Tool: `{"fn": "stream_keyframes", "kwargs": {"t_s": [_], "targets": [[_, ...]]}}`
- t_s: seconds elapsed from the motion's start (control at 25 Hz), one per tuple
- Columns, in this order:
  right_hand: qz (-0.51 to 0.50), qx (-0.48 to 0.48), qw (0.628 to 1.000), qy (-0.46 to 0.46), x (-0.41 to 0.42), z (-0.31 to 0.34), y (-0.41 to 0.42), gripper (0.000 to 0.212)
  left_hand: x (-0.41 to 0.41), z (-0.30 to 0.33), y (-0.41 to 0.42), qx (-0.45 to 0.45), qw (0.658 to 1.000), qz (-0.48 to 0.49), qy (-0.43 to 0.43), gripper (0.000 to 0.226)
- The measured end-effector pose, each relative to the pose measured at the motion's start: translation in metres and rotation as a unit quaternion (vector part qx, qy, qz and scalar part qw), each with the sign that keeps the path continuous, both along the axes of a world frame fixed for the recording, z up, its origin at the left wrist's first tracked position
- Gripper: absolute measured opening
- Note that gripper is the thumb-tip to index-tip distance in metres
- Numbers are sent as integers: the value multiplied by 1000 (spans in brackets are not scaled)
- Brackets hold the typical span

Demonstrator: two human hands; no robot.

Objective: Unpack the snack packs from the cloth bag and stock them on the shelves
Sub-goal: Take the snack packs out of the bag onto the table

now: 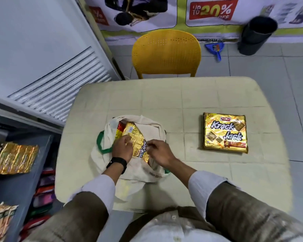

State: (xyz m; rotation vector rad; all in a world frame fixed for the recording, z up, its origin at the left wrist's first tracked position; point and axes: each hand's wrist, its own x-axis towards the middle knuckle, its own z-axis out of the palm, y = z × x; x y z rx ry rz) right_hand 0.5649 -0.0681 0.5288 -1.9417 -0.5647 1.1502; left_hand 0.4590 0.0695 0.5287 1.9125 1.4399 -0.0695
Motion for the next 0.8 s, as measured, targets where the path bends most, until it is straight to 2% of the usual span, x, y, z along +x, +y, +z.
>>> {"fn": "stream_keyframes", "kwargs": {"t_s": [0.08, 0.24, 0.32, 0.44, 0.52, 0.6, 0.68, 0.8], "targets": [[2, -61, 998, 17, -14, 2, 14, 29, -13, -4, 16, 12, 1000, 1, 29, 43], [-111, -157, 981, 5, -23, 11, 28, 32, -23, -9, 33, -5, 995, -29, 91, 49], [-158, -168, 973, 17, -30, 13, 35, 34, -31, -14, 40, -31, 993, -52, 99, 46], [-198, -147, 966, 74, -43, 14, 36, 52, -40, -18, 38, -51, 990, -74, 109, 43], [-216, -150, 960, 100, -47, 8, 38, 57, -43, -18, 35, -59, 990, -67, 113, 49], [-242, -175, 940, 167, -46, 2, 37, 45, -44, -17, 35, -86, 988, -58, 113, 63], [-218, -223, 924, 220, -49, 0, 30, 34, -44, -16, 37, -122, 981, -75, 131, 91], [-70, -234, 960, 138, -63, -8, 17, 46, -51, -13, 38, -150, 963, -133, 180, 132]]}}
